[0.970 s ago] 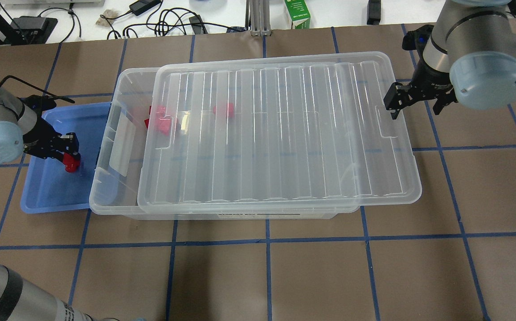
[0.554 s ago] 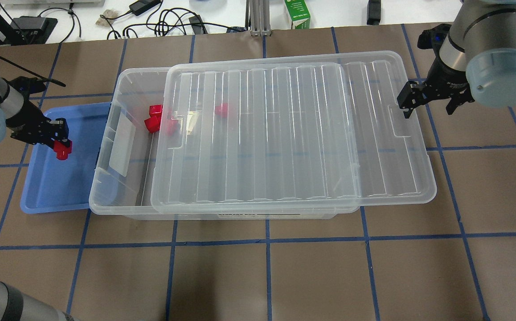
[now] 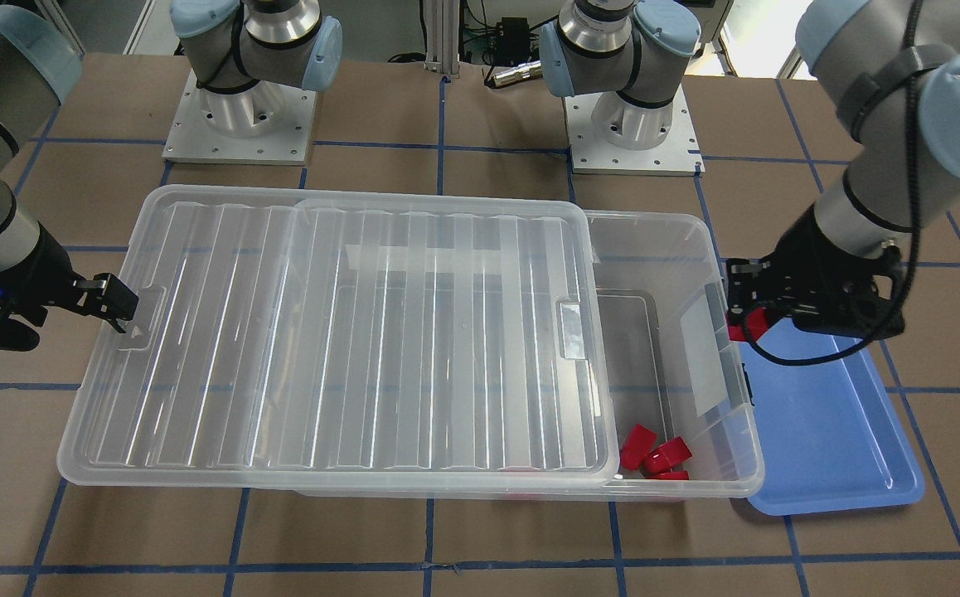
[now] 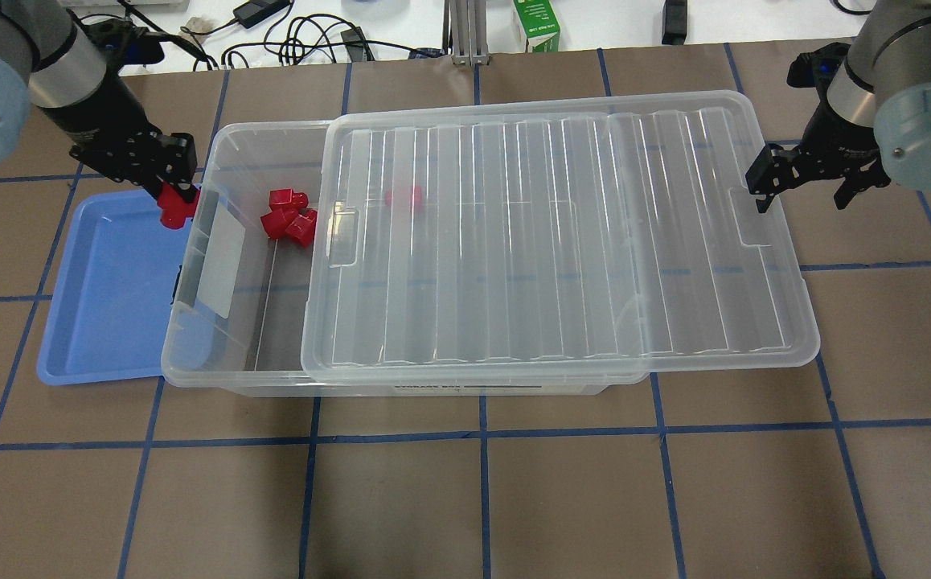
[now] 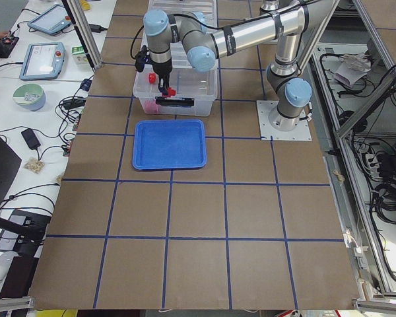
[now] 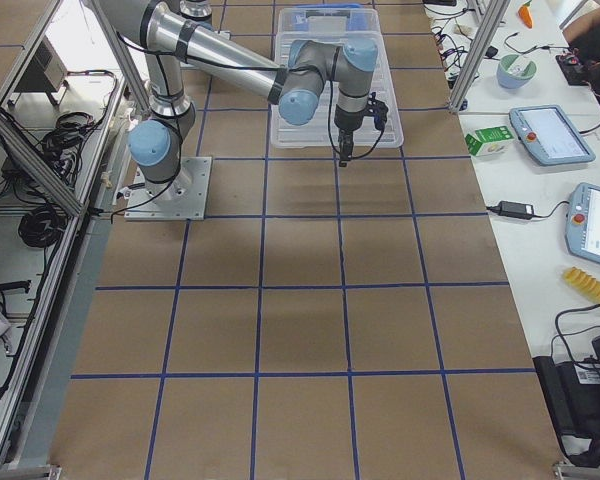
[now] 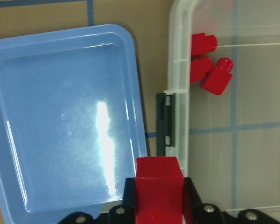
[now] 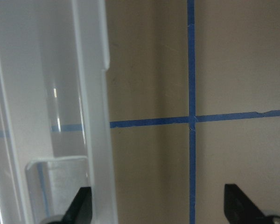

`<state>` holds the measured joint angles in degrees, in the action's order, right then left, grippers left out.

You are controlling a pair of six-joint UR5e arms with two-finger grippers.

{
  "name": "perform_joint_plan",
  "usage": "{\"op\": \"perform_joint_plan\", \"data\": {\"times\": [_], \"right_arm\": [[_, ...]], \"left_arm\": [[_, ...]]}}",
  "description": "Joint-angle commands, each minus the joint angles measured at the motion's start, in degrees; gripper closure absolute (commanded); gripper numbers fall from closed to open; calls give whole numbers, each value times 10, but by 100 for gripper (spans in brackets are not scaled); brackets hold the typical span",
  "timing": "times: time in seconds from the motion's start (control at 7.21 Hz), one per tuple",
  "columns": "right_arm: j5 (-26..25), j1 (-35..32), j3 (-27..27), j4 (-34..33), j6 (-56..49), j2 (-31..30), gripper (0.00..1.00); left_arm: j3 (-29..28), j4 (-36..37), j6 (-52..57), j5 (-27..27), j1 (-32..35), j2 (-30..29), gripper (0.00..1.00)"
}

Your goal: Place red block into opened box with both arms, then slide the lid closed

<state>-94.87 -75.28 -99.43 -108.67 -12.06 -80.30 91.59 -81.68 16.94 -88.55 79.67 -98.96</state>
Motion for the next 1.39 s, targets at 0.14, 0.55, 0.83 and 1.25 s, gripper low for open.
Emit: {"op": "perform_joint_plan", "data": {"times": [0.14, 0.55, 0.83, 1.25], "right_arm": [[-6, 4, 6, 0, -1, -2, 0], [-4, 31, 7, 3, -1, -5, 0], [-3, 48, 5, 5, -1, -5, 0], [4, 40, 10, 4, 3, -10, 0]], "left_arm": [[60, 26, -37, 7, 42, -5, 100], [152, 163, -53, 5, 66, -15, 100], [179, 188, -59, 5, 63, -24, 100], [199, 188, -123, 5, 65, -47, 100]]}}
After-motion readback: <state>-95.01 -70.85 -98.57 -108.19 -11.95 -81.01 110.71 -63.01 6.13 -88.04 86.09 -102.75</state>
